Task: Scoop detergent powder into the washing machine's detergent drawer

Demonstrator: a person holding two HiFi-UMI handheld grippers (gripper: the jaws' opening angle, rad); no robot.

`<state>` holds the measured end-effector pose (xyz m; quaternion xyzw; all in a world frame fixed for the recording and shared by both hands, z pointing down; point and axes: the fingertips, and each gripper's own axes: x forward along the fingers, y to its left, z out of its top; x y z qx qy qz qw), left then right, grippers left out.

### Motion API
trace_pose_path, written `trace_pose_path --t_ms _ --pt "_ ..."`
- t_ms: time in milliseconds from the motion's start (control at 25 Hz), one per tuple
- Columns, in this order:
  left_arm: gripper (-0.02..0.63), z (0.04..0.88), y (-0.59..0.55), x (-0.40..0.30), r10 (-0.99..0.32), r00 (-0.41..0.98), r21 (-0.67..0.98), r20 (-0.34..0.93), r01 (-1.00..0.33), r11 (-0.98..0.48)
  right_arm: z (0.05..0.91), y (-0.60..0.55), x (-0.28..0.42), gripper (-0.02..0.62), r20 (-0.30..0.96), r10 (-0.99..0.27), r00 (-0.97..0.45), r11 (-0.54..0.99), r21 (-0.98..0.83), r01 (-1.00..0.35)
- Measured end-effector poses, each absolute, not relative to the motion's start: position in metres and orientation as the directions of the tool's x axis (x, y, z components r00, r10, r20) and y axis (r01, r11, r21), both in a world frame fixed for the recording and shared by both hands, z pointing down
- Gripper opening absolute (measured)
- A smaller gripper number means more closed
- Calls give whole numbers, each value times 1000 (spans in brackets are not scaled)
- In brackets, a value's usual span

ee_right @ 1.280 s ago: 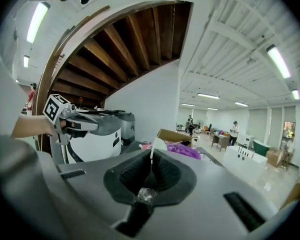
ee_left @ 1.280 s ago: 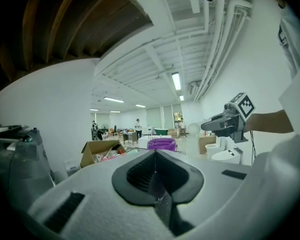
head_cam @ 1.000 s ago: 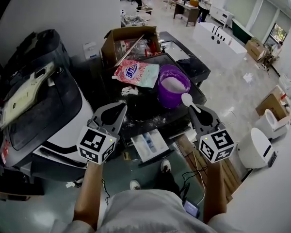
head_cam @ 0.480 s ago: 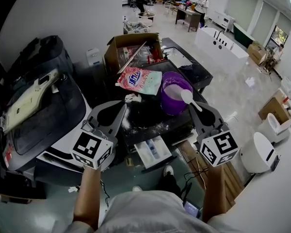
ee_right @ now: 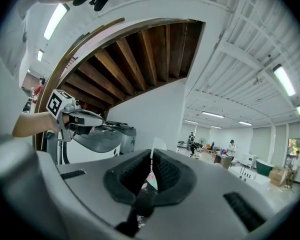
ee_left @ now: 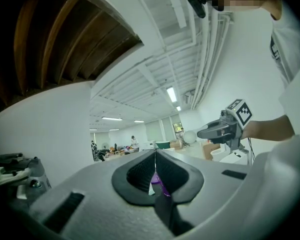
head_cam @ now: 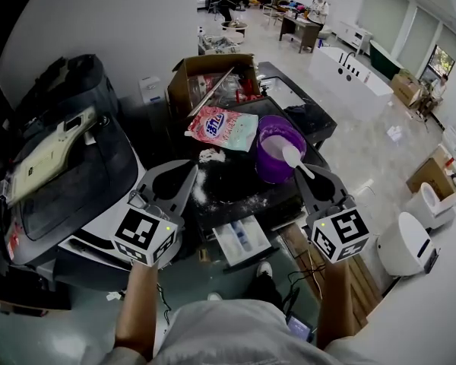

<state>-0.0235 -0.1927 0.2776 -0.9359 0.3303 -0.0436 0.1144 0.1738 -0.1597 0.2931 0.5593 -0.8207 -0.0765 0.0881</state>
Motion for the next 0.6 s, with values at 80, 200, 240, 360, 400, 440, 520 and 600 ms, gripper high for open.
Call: trace_pose_path --t_ms 80,200,240,360,400,440,520,600 --pt "11 278 -194 -23 -630 776 -240 6 -610 -755 295 -161 175 5 65 -931 -359 364 223 -904" --pt "11 279 -195 -21 -628 778 -237 8 -609 -757 299 -162 177 5 73 -931 -358 365 223 -904" --pt "11 280 -195 -21 -627 779 -236 9 -608 -758 300 -162 177 5 76 -931 -358 365 225 -903" --pt "11 283 -195 -19 -625 780 -233 13 -606 -761 302 -161 178 5 81 -929 -361 369 232 -900" --pt "11 284 -195 -19 -625 780 -232 14 -605 -761 303 -161 178 5 83 -928 -362 371 235 -898" --pt "11 284 -196 -18 -625 780 -232 15 -606 -761 304 -161 178 5 85 -928 -363 373 236 -897" --pt "11 285 -197 -18 -627 779 -230 16 -607 -760 305 -162 179 5 88 -927 -365 375 237 -896" --pt "11 286 -198 -17 -628 778 -229 17 -609 -760 307 -162 180 5 91 -926 -365 377 237 -896"
